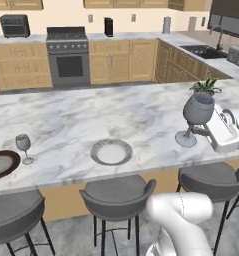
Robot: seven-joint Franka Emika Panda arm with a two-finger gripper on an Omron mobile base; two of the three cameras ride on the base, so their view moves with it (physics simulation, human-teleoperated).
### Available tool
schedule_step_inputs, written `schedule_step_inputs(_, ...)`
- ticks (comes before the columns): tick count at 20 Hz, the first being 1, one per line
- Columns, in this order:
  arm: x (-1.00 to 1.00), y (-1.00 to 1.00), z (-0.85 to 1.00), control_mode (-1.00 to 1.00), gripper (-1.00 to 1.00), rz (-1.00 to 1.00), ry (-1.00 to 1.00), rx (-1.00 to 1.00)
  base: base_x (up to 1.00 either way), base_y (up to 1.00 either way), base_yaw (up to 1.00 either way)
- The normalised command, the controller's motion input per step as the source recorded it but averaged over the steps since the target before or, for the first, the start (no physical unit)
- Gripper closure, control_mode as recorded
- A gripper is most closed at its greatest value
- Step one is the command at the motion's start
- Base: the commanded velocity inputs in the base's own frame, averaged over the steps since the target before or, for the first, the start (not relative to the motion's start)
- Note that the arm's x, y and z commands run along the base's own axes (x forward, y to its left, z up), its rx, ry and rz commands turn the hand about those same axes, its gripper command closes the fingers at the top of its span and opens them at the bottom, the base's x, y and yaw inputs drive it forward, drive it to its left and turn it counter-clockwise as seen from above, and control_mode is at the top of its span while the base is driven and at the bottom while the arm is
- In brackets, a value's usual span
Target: Retrieve the wine glasses from the counter and place one next to each plate.
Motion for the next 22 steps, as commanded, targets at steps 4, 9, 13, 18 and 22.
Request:
schedule_step_inputs(4,0.00,0.00,0.00,1.00,1.00,0.00,0.00,0.00,0.41,0.00,0.14)
schedule_step_inputs(9,0.00,0.00,0.00,1.00,1.00,0.00,0.00,0.00,0.54,-0.18,0.07)
schedule_step_inputs(13,0.00,0.00,0.00,1.00,1.00,0.00,0.00,0.00,0.57,-0.26,0.05)
schedule_step_inputs(18,0.25,-0.22,-0.07,-1.00,1.00,0.03,0.00,0.01,0.18,-0.11,0.02)
schedule_step_inputs(22,0.51,-0.39,-0.30,-1.00,1.00,0.04,0.00,0.00,0.00,0.00,0.00)
